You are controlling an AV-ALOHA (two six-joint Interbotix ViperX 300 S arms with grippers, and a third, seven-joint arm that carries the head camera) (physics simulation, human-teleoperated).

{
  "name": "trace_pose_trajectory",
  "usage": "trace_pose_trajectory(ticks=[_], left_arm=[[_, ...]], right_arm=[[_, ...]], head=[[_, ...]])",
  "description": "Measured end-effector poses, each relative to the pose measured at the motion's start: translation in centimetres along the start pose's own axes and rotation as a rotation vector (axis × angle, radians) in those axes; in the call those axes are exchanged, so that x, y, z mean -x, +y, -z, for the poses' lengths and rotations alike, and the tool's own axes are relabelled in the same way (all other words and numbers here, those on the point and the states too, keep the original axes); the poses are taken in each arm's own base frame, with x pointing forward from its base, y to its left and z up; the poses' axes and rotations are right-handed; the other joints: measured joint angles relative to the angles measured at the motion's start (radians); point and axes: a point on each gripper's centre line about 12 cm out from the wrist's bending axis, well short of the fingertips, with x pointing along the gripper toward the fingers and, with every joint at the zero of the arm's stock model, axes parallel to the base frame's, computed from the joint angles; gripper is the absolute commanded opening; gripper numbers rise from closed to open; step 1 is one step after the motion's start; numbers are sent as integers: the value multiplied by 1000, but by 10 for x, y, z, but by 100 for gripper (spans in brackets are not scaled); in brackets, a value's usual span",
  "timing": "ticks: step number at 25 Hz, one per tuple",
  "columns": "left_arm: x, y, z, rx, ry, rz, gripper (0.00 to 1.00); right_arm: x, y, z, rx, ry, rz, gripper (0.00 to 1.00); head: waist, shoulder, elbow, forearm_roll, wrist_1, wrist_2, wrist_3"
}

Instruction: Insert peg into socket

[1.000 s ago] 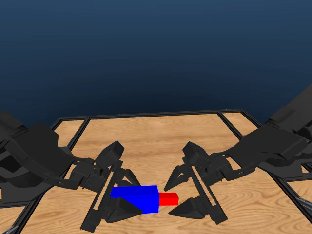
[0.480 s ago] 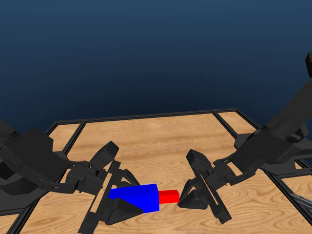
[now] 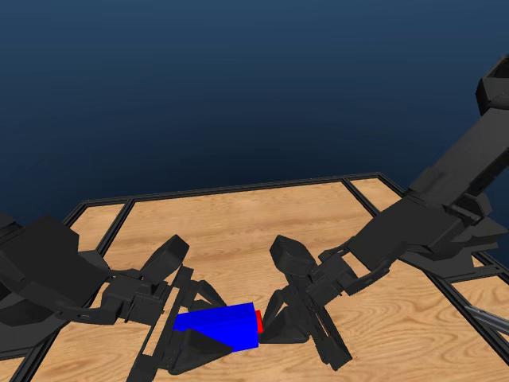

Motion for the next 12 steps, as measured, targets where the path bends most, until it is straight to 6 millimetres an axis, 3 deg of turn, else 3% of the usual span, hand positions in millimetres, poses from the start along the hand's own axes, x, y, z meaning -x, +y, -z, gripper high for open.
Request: trace_pose_trajectory(ticks=[6,12], left_arm=[[8,-13,25,-36,88,28,0],[9,-9,14,-9,25,15,0]], right_arm=[[-43,12,2,30,66,-15,0],[-41,1,8,-31,110,16,0]], head=[[14,-12,4,5,-1,4,-9],[31,-26,8,9,-1,2,-23]])
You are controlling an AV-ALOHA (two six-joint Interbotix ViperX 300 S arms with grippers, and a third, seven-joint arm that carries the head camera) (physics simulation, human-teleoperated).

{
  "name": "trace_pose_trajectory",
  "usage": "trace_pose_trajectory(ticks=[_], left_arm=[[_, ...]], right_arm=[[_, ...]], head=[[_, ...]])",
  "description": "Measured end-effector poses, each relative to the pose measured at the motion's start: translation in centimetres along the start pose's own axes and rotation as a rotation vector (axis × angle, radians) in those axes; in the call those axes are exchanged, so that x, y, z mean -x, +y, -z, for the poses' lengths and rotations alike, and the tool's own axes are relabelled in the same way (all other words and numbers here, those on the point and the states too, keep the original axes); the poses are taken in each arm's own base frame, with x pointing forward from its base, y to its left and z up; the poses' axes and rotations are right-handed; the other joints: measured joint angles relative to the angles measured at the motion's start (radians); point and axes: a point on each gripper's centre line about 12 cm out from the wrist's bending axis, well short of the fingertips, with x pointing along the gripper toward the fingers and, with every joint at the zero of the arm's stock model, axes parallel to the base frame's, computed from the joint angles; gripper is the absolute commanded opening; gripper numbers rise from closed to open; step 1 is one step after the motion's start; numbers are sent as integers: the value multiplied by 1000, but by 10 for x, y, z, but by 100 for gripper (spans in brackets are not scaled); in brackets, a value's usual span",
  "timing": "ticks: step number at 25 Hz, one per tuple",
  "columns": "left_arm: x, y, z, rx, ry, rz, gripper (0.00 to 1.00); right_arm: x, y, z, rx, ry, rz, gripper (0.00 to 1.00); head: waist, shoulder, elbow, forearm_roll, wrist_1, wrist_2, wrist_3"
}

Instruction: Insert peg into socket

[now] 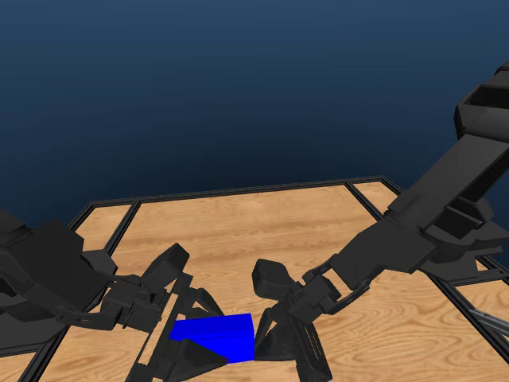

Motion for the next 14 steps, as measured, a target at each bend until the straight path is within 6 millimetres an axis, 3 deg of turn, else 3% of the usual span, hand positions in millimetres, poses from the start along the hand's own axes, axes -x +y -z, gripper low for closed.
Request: trace_pose_trajectory(ticks=[7,10,13,14], left_arm=[[1,-2,-11,-7,-82,6,0],[6,-6,-21,-25,-140,28,0],[9,-8,-30,-39,-187,40,0],[9,-7,-32,-42,-196,40,0]], right_arm=[[42,-23,40,-135,70,52,0],[60,-28,47,-167,44,52,0],[73,-26,41,-167,-39,31,0],[77,-25,38,-162,-71,23,94]], head=[[5,-19,1,0,-3,-4,-5],[-1,-27,1,-3,-7,-6,3],[-12,-33,1,-6,-9,-6,18],[-17,-34,1,-7,-10,-6,23]])
